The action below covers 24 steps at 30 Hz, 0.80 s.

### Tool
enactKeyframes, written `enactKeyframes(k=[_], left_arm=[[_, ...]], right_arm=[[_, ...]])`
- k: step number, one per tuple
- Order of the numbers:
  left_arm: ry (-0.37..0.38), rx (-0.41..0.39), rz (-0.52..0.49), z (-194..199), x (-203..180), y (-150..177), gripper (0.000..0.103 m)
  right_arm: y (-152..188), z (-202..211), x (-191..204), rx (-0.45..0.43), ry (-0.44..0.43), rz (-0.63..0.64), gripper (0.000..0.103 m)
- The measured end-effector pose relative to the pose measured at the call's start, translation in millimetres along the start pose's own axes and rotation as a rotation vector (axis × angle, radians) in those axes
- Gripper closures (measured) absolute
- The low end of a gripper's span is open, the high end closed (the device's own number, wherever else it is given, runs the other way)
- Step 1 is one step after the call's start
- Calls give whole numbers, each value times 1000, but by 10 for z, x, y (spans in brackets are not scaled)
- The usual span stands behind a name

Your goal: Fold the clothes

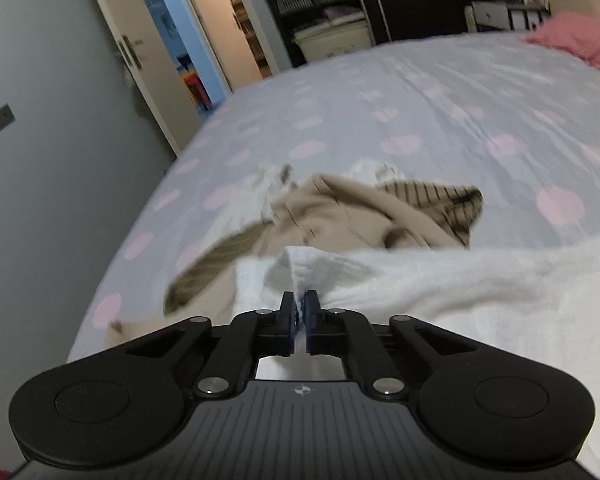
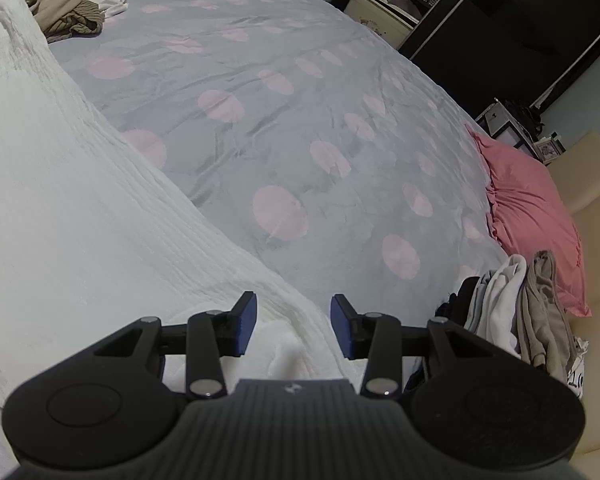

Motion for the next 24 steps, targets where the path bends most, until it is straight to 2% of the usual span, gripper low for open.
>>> enactKeyframes(k=[6,9,12,17,19,20,24], left_arm=[[-101,-60,9,-59,96,-182,103],[-126,-60,-29,-173,48,-186,102],[-134,-33,-40,-284,27,-146,97],[-117,-23,14,-205,137,-118,71],[-114,-9,30,-94,191,-100,66],[-114,-1,38,-21,222,-78,60],[-97,58,101,292,387,86,56]], right_arm=[[-94,-40,52,9,-6,24,58],[-128,-70,80,14,-8,33,58],[-156,-68,106,14,-8,44,58],[-167,-9,132,-1,-8,47,58],[-164,9,145,-5,-9,52,58],[-160,20,149,-8,-9,54,57],[-146,58,156,-22,-3,69,56]])
Point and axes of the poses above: each gripper's, at about its wrist camera, not at the fingertips, and z roughly against the way its jaws point, x to its left, y to its underside, the point moved 5 cm from there along -z, roughly the way its jaws point, and after that the axes turned 7 degrees about z, right-handed, at the moved point
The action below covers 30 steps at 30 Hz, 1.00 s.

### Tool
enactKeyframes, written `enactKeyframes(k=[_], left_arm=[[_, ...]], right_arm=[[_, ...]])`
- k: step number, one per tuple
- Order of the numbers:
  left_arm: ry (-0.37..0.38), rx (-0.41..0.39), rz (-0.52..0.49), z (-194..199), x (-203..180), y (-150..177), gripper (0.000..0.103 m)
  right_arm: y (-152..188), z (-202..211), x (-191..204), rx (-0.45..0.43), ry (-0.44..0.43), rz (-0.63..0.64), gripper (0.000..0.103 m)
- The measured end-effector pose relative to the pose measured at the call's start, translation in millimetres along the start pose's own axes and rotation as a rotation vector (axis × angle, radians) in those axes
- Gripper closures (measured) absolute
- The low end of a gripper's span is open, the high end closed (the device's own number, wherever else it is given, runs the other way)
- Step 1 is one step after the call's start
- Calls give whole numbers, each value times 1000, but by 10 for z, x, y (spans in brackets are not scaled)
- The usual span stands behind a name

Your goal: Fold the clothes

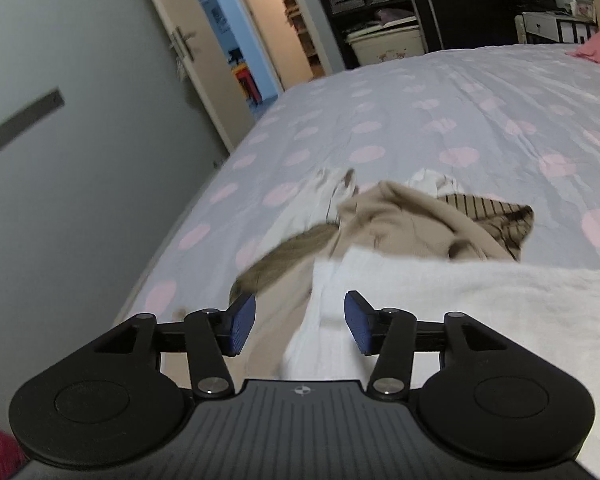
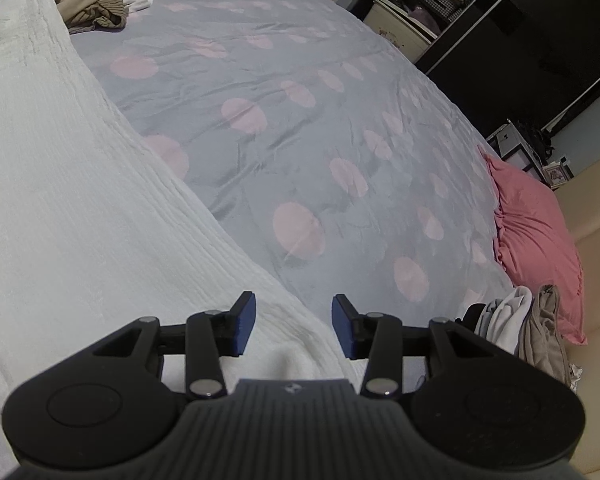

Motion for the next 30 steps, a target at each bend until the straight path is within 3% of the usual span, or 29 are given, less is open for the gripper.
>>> enactKeyframes(k=[6,12,15,16,17,18,22,28,30], left_arm=[[93,174,213,288,403,320,56],[176,287,242,261,369,594,55],[180,312,235,208,326,658,57],[184,316,235,213,327,652,68],[198,319,247,223,334,641,87],[217,322,265,239,346,625,92],[231,262,251,412,370,516,99],[269,66,393,776,606,140,99],[249,65,411,794,653,101,99]], right_arm=[[72,75,34,-4,14,30,56],[90,200,24,-21,37,26,55],[72,272,38,-35,49,30,51],[65,301,54,-40,52,35,50],[60,320,66,-43,54,39,50],[55,338,76,-46,57,43,50],[45,379,106,-49,65,59,50],[23,330,157,-32,67,91,50],[9,318,167,-28,74,100,50]])
Point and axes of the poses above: each gripper's, at about its wrist camera, not at the fingertips, and z roughly against the way its jaws point, x to its left, y to its underside, the point moved 5 cm from there along -z, roughly the way its jaws point, and after that the axes turned 7 degrees about z, right-handed, at the moved point
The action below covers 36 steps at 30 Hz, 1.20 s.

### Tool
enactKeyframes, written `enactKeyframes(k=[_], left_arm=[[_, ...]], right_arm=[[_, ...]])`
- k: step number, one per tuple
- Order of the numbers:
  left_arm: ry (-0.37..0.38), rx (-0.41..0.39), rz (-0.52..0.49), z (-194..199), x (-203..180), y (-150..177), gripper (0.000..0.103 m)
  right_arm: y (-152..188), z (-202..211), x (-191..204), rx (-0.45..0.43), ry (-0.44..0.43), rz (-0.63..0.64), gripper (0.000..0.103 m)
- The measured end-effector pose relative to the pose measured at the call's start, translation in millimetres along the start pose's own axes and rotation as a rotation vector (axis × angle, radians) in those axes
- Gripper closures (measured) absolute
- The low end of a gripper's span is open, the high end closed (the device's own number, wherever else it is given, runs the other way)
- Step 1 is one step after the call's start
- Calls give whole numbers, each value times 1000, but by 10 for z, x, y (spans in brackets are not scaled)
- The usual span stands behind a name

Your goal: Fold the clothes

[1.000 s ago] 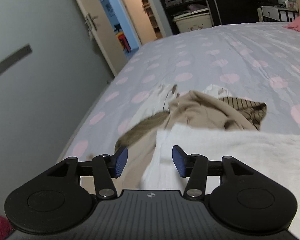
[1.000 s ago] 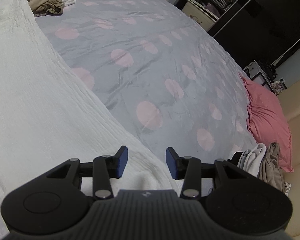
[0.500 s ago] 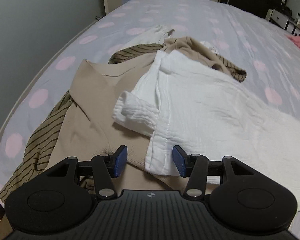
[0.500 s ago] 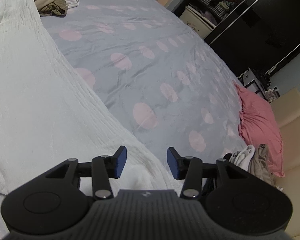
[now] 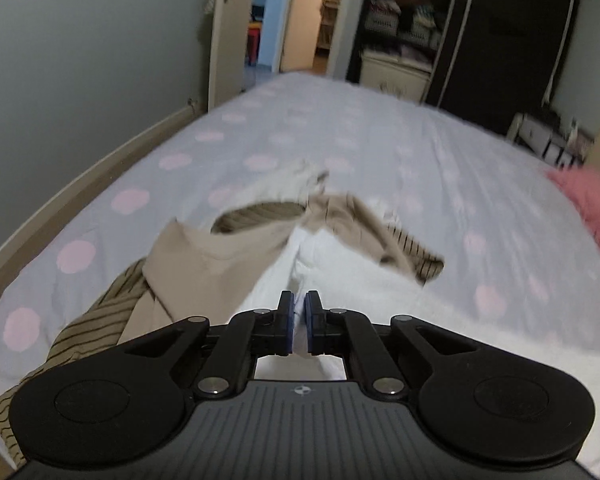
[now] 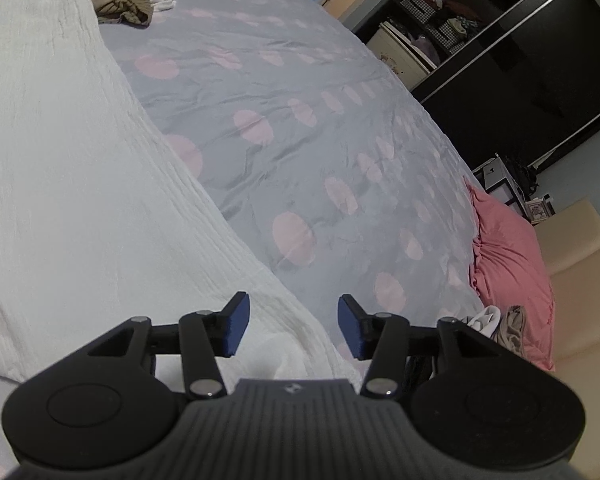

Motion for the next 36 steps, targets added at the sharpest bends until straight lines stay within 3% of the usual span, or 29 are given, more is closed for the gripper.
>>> enactKeyframes(k=[7,11,16,19,25,28,33,35,36], left_arm=[[-238,135,-102,-342,180,182,99],[-281,166,-166,-489,256,312,98],[-281,142,-207,-453,250,371,84],[-275,127,-153,-415,287,343,75],[-256,172,38,-444,493,356,71],[-233,188,135,-444,572,375,62],[-191,244,216,-522,628,457,62],[-170,240,244,-505,638,445,72],[-159,235,256,-488,634,431,83]], right_arm=[[34,-27,-40,16,8,-23,50],[145,-90,-98,48,-5,-66,50],[313,-138,-151,92,-3,-108,50],[372,-138,-133,102,-10,-110,50],[413,-104,-110,105,-7,-104,50],[425,-103,-120,103,-8,-106,50],[405,-90,-115,98,-4,-105,50],[392,-79,-114,95,-3,-103,50],[387,-74,-112,94,-2,-101,50]])
Point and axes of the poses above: each gripper's, at about its wrist camera, not at the fingertips, and z roughly against the way its jaws point, x to its left, y to its underside, the point moved 5 cm from there along -z, roughly the way its jaws point, and after that the axes turned 7 degrees about z, right-handed, at the moved point
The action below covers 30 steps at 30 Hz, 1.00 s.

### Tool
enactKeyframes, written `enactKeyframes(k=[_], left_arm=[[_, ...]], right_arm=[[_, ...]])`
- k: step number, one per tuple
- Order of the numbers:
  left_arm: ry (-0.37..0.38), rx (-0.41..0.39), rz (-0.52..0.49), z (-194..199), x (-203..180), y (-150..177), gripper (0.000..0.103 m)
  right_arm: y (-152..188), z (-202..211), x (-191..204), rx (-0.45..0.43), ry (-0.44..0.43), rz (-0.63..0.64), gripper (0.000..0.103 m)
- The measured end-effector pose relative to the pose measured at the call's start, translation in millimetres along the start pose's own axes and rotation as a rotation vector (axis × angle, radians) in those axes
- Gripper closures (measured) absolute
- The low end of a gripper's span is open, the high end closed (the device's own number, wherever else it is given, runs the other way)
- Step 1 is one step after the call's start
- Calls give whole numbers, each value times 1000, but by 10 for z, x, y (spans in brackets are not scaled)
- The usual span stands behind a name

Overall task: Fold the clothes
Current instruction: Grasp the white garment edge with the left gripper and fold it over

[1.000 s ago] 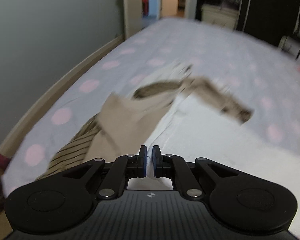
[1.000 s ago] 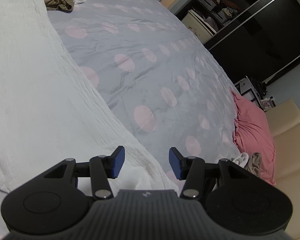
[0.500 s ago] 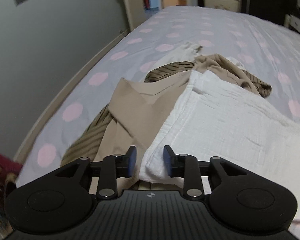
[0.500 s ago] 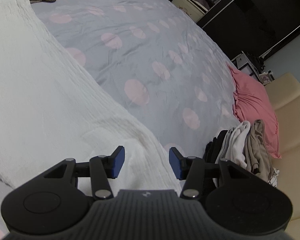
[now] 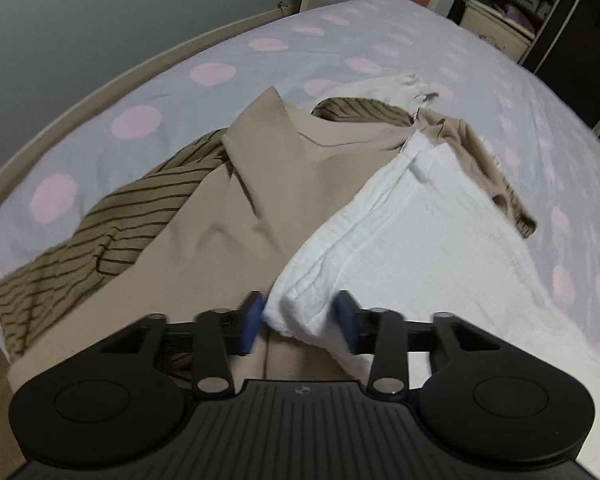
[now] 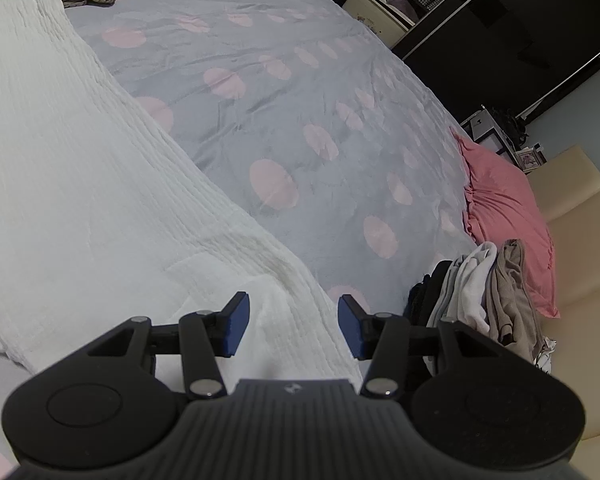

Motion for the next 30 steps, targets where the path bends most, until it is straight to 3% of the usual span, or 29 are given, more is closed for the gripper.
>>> enactKeyframes(k=[2,6,9,15,24,30], left_arm=[[13,-19,2,62,-32,-20,93],[53,-104,-70,326,-296,-41,96],[116,-156,-139,558,-628,-20,97],[195,-226,-369,899,-1542,257,97],[294,-211,-748,933,-2959,1249,97],[396,-124,-979,708,-3589,2305,97]], right_arm=[[-9,9,4,-3,1,3,50],[-46,18,9,-10,0,8,50],[-87,13,29,-9,-8,10,50],[-216,58,62,0,-81,-62,50],[-328,234,121,-7,-210,-198,50],[-268,280,158,-4,-303,-301,50]])
Point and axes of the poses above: each gripper's, at about its wrist camera, not at the fingertips, and z roughly against the way its jaws point, x to its left, y to its underside, the point moved 5 cm from there along -z, roughly the way its jaws point, and after that the axes turned 7 degrees about z, right-handed, at the moved point
